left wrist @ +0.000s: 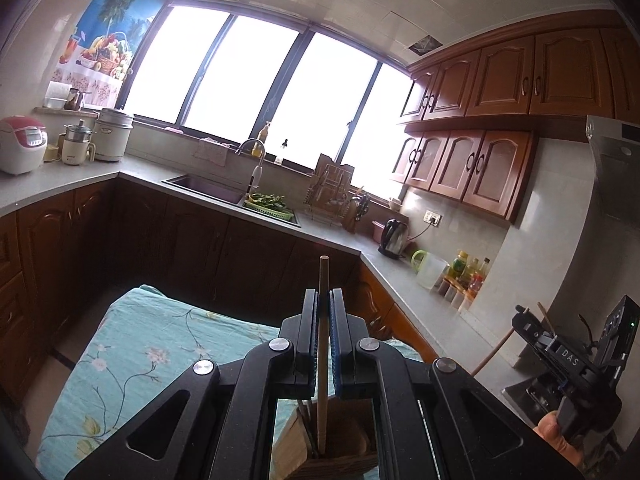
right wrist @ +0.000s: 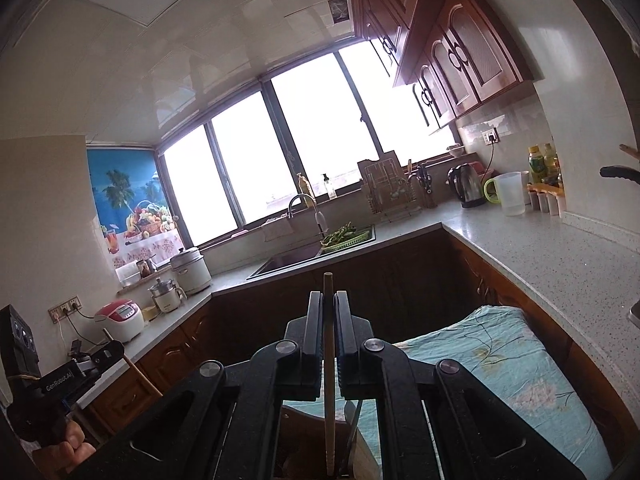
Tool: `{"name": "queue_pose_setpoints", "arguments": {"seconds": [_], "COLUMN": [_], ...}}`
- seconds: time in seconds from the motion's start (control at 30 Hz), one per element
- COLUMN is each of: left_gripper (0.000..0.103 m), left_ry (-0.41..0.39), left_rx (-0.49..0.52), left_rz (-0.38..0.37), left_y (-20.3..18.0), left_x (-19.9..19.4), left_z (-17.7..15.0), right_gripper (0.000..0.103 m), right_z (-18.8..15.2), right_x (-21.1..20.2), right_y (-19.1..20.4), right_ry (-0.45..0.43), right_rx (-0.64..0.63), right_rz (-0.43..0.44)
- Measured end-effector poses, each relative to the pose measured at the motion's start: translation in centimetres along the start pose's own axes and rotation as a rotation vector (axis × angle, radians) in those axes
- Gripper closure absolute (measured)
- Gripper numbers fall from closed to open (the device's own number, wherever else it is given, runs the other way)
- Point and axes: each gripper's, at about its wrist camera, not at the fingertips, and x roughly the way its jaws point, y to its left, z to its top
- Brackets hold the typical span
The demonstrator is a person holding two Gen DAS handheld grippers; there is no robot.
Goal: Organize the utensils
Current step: 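Lower both chopsticks into the wooden caddy and open both grippers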
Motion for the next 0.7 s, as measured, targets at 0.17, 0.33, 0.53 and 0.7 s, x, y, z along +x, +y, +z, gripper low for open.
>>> {"name": "queue_pose_setpoints", "arguments": {"seconds": [0.17, 0.33, 0.53, 0.7], "left_gripper": [0.1, 0.1, 0.1, 0.099], "left_ry": [0.029, 0.077, 0.128, 0.162], "left_rx": [-0.032, -0.043, -0.035, -0.02], "left_rz": [0.006, 0.009, 0.005, 0.01], "left_y": [0.1, 0.2, 0.1, 0.4], "left_x": [2.5, 5.0, 7.4, 8.6], "left_z": [-2.3, -3.9, -4.1, -3.2], "right_gripper": [0.098, 0.098, 0.097, 0.097], "right_z": [-2.3, -4.6, -6.1, -5.9], "right_x": [1.7, 3.1, 4.4, 4.8], "right_y": [-1.2, -2.1, -2.2, -2.8], "right_ry": [0.042, 0.103, 0.172, 0.191], "right_rx": [0.022, 0.04, 0.032, 0.045], "right_rz": [-0.014, -0.019, -0.023, -0.033]}}
